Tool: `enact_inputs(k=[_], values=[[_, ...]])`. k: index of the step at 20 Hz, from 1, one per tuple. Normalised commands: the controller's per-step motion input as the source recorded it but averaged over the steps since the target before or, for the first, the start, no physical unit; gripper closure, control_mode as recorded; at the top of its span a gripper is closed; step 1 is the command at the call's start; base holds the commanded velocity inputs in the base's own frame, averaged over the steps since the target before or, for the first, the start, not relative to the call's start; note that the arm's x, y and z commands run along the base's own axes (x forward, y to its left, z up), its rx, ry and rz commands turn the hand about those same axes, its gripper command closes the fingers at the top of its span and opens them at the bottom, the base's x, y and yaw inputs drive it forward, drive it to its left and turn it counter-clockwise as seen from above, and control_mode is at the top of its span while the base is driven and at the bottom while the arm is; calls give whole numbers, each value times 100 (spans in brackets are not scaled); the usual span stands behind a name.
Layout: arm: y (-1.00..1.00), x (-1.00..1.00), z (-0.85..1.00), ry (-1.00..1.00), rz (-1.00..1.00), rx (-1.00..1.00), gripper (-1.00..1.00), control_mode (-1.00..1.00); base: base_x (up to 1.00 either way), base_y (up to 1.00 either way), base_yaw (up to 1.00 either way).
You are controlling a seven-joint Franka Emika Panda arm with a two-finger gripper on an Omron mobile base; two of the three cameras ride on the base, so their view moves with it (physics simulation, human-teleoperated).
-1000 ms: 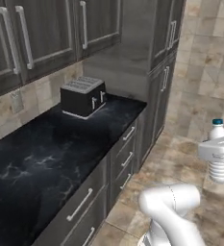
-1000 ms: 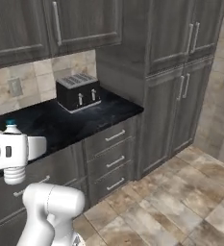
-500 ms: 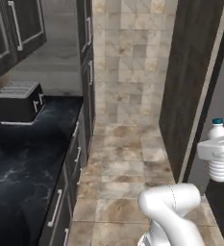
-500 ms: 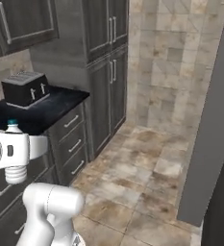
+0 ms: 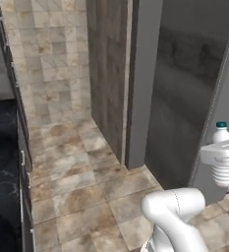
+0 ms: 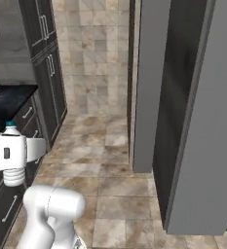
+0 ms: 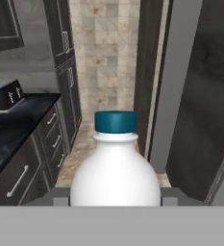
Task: Take the bottled waters from the counter and place them in the freezer to freeze. Close the freezer door after placing the bottles.
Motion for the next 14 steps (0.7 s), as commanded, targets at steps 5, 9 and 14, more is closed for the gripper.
enact_inputs(k=[5,9,14], values=[[0,0,0,0,0,0,100,100,-18,-16,-8],[0,0,0,0,0,0,100,100,-4,-61,7],[0,0,0,0,0,0,100,100,30,-87,8]])
